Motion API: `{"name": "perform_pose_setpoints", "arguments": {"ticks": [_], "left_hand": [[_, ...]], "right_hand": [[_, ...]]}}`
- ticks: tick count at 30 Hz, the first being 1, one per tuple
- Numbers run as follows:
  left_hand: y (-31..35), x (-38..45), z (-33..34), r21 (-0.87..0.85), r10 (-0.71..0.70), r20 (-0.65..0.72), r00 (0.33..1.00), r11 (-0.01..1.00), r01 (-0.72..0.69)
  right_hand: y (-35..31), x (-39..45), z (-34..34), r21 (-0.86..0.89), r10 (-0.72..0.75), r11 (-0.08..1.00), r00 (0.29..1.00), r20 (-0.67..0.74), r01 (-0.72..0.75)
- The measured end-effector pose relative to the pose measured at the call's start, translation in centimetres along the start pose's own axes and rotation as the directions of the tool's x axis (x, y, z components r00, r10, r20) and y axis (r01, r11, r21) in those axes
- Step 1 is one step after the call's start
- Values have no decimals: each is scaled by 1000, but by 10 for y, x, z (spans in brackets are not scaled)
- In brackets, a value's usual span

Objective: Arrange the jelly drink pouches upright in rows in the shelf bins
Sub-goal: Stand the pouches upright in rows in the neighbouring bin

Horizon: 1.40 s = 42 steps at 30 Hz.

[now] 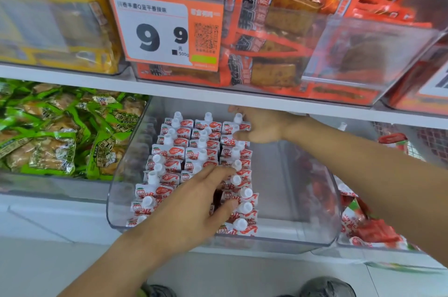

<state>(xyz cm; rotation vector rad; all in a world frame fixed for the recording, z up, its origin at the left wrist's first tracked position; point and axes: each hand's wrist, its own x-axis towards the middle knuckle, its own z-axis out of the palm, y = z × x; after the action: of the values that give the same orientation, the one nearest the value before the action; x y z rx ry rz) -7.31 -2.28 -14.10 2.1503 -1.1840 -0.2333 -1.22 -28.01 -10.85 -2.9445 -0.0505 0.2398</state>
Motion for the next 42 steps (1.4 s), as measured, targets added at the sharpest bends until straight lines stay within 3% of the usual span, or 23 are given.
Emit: {"name": "perform_pose_setpoints", "arguments": {"ticks": [4,9,11,14,16,18,20,22,24,28,29,31,33,34,37,39,40,42], "left_hand": [[5,-9,-1,23,23,15,1000,999,-24],[6,-12,0,54,44,43,998,998,-46],[5,-10,0,53,33,38,999,998,-35],[6,-10,-1,59,48,48,998,997,-51],[8,-11,-1,82,71,60,996,994,-75],[9,-11,-1,102,97,82,992,989,-105],[9,-10,-1,104,117,106,987,986,-128],[7,-9,-1,87,117,116,986,988,-128],[5,-9,1,103,118,116,986,986,-130],[5,-14,5,165,105,97,990,979,-120],[6,-16,6,166,92,88,992,980,-106],[9,-19,6,152,57,57,997,986,-65],[18,-21,8,180,43,4,999,983,-43],[24,-20,10,194,52,-26,998,980,-46],[54,-11,14,145,65,-101,993,988,-50],[74,-2,20,100,74,-134,988,993,-61],[84,3,25,88,73,-139,988,994,-62],[105,16,38,82,107,-118,987,992,-98]], "right_hand": [[-5,0,1,101,65,992,993,93,-75],[-20,4,1,19,129,990,966,226,-137],[-21,0,-1,97,133,982,953,272,-164],[-22,-20,-11,251,158,946,969,190,-203],[-29,-43,-17,215,228,943,965,130,-252],[-38,-69,-11,267,189,922,928,320,-280],[-57,-95,3,518,51,777,855,516,-358],[-77,-112,14,676,-13,647,881,473,-353],[-87,-120,21,755,28,579,933,360,-309],[-72,-136,32,898,114,266,937,331,-350],[-69,-141,35,887,157,296,934,322,-356],[-72,-150,39,786,187,523,945,270,-328],[-83,-156,39,654,147,710,963,225,-261],[-86,-160,38,623,119,749,971,207,-225],[-83,-191,22,641,62,763,996,57,-84],[-60,-226,10,749,176,661,980,-91,-49],[-40,-244,5,773,267,634,947,-178,-34],[8,-273,-1,697,447,709,833,-327,-107]]}}
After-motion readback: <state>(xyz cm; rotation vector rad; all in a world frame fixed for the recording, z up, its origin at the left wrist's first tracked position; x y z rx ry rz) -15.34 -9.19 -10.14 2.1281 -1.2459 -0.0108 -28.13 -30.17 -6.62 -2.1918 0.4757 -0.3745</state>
